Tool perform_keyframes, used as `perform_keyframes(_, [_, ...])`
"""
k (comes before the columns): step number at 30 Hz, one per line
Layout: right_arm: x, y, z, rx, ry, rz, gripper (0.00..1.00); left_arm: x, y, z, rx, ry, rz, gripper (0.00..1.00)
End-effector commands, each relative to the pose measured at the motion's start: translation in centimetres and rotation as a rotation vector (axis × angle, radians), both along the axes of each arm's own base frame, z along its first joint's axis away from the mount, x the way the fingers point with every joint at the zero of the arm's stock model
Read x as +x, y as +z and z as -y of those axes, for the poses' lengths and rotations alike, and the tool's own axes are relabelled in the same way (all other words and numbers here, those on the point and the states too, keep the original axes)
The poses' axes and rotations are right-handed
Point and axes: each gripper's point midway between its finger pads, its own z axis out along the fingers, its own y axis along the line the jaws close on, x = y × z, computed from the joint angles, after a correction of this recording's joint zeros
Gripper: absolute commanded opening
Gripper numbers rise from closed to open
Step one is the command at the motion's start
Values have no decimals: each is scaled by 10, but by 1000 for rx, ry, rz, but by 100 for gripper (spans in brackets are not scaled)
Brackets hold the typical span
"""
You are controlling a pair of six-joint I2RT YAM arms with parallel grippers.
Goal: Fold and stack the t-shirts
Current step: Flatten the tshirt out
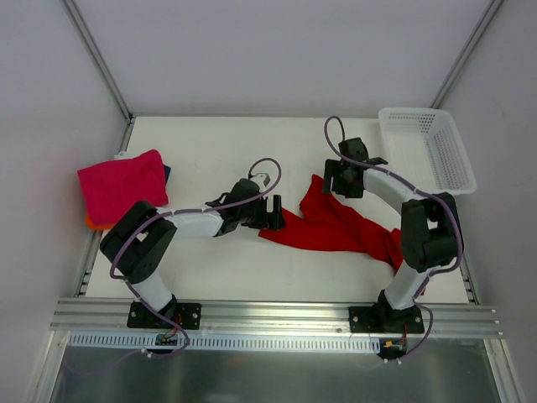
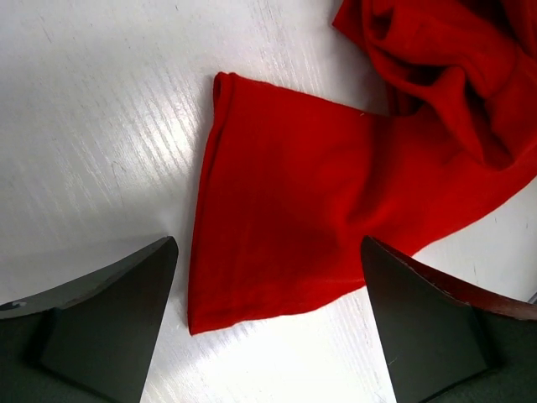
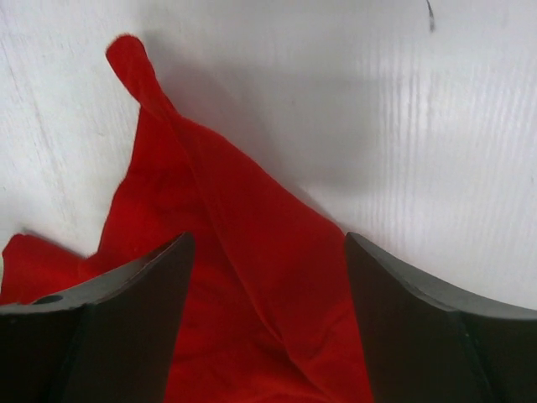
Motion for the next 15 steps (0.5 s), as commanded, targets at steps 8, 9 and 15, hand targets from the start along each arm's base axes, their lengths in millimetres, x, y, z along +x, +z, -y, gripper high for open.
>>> perform_keyframes(8, [38, 2, -29, 74, 63, 27, 72, 12, -25, -1, 92, 33, -43, 73])
perform_keyframes(9, [40, 2, -30, 73, 61, 27, 69, 11, -28, -1, 96, 34, -48, 70])
perform_keyframes(15, [41, -8, -30, 63, 69, 0, 20, 7, -41, -8, 138, 43, -74, 29])
